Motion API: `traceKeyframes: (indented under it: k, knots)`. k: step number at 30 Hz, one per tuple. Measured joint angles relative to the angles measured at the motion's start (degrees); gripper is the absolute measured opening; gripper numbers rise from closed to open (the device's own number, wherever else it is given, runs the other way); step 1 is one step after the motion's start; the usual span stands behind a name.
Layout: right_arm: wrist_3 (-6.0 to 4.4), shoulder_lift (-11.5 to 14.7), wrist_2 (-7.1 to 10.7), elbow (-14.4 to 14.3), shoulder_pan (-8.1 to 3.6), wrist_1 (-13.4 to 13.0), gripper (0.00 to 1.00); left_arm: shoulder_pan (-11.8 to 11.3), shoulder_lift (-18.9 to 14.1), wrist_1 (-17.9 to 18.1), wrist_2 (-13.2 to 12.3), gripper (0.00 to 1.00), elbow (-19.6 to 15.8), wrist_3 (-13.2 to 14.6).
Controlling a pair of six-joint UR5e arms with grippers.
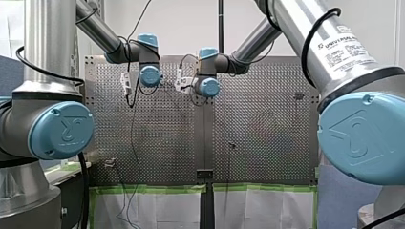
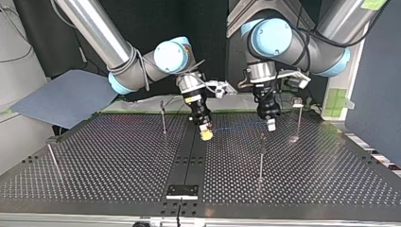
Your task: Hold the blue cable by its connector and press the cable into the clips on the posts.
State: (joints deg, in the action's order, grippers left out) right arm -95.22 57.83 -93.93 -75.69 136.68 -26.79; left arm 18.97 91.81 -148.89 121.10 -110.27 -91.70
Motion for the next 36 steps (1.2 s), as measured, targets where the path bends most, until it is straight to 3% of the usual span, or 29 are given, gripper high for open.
traceKeyframes:
  k: [11,17,24,36]
  knots:
    - [0.02,-0.3,0.15,4.0,0.54,2.0,0.00,-1.3,0.1,-0.4,-0.3,0.00,0.2,-0.1]
    - [0.07,-2.0,0.29,5.6,0.75,2.9,0.00,-2.2,1.3,-0.7,-1.1,0.00,1.2,-0.4]
    - [-0.20,-3.1,0.35,6.9,0.43,3.4,0.00,-3.1,3.6,-1.4,-1.8,0.00,3.0,-1.4]
    - [-0.33,-4.6,0.82,8.7,0.00,3.5,0.00,-4.7,3.9,-0.6,-4.0,0.00,3.3,-2.6]
